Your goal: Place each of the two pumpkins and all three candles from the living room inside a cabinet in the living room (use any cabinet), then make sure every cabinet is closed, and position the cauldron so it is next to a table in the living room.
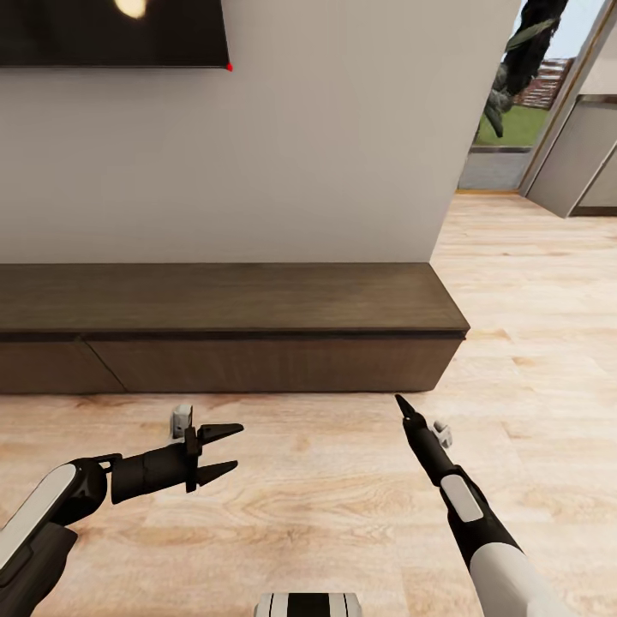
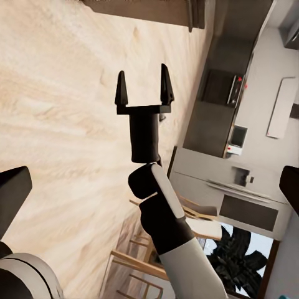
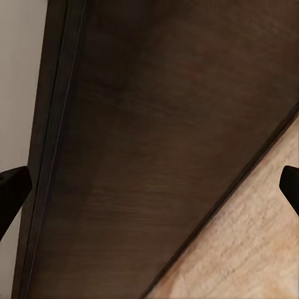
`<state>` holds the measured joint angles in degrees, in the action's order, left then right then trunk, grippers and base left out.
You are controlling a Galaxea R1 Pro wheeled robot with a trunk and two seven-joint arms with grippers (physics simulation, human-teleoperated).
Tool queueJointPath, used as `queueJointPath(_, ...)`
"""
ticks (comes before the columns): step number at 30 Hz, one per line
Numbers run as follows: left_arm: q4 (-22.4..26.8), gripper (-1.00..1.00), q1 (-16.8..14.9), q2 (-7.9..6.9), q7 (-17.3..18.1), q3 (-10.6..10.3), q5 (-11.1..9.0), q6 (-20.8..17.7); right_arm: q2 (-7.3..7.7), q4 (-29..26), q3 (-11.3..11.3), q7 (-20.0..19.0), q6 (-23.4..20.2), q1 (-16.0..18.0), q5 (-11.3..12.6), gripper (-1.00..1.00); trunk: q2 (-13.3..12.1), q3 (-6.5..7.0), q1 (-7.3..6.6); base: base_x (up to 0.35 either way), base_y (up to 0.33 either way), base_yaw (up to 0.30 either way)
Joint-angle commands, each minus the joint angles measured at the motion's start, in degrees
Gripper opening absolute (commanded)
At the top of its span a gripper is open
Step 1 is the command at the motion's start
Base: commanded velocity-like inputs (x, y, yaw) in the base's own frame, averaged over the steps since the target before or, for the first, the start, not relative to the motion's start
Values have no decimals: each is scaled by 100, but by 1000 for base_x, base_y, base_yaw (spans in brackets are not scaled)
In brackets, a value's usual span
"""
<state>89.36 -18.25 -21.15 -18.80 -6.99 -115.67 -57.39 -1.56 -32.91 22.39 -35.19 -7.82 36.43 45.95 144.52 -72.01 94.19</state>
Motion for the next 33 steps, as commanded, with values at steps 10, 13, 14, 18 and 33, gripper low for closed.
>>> queueJointPath(10,2,100,-3,-4,-53,-13,-61,0,-8,0,45,-21,-87,3,243,100,2,-4,-1,69,38,0)
queueJointPath(13,2,100,-3,-1,-53,-13,-61,0,-10,16,38,-23,-93,4,671,100,2,-4,-1,79,26,0)
queueJointPath(14,2,100,-3,-2,-53,-13,-61,0,-10,18,27,-19,-94,4,788,100,2,-4,-1,191,70,0)
queueJointPath(18,2,100,-3,2,-53,-11,-61,0,-11,15,-6,40,-45,5,915,100,2,-4,-1,152,50,0)
queueJointPath(33,2,100,-3,5,-53,-13,-61,1,-11,-9,20,-53,-64,5,1018,100,2,-4,-1,82,26,0)
